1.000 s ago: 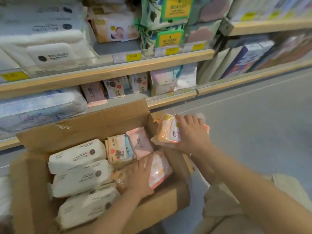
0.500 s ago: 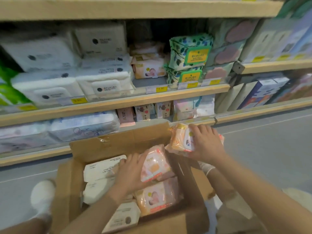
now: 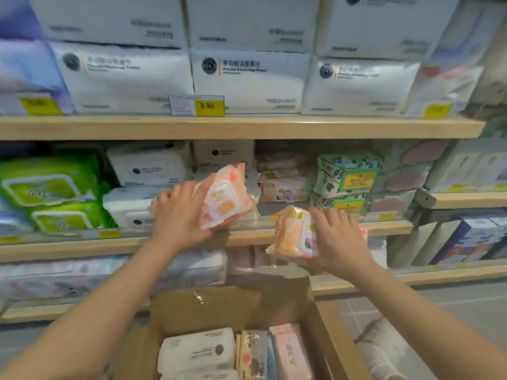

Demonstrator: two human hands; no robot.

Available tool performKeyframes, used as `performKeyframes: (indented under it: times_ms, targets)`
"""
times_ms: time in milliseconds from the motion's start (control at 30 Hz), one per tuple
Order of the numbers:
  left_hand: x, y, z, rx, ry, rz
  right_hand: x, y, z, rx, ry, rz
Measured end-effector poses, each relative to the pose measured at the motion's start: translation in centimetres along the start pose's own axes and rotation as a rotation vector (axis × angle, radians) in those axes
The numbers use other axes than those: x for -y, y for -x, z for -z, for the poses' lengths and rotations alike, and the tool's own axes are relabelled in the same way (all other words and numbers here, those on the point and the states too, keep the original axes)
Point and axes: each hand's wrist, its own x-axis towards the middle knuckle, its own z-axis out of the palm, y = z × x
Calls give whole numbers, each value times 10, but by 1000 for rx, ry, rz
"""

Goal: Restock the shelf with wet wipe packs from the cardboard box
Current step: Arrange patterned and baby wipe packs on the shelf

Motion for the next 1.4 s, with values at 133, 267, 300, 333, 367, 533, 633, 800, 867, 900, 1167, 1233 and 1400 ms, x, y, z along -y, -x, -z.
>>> performKeyframes:
  times_ms: [133,267,300,333,367,533,633,800,867,900,1167,1233,1400]
  targets:
    - [13,-41,-2,-48,-63,-55,3,-26,0,-59,-53,47]
    - [22,-59,-15,-21,-146,-81,2,-42,-8,-92,-87,86]
    - [25,-62,-17,-10,-161,-78,3,-45,-10,-101,-85,97]
    - [29,-65,-18,7,-172,-61,3,-48,-13,-106,-75,108]
    - [33,-67,-19,33,-183,-31,4,-51,-16,-112,-62,118]
    - [50,-72,-25,11,-202,52,14,-73,-34,-193,-158,216]
    - [46,-71,-36,-99,-237,-79,25,-96,-49,-307,-269,287]
    - [41,-69,-38,-153,-232,-97,28,-122,-64,-363,-313,282]
    - [41,-69,-40,-141,-250,-84,24,-123,-65,-412,-279,336]
    - [43,-69,-41,-130,-265,-73,23,-125,-65,-436,-258,384]
    - [52,-95,-47,-155,-255,-125,13,-126,-88,-350,-263,264]
    - [44,-93,-44,-95,-234,-119,10,-118,-95,-307,-250,229]
    - [8,-76,-37,109,-219,44,10,-117,-89,-222,-242,199]
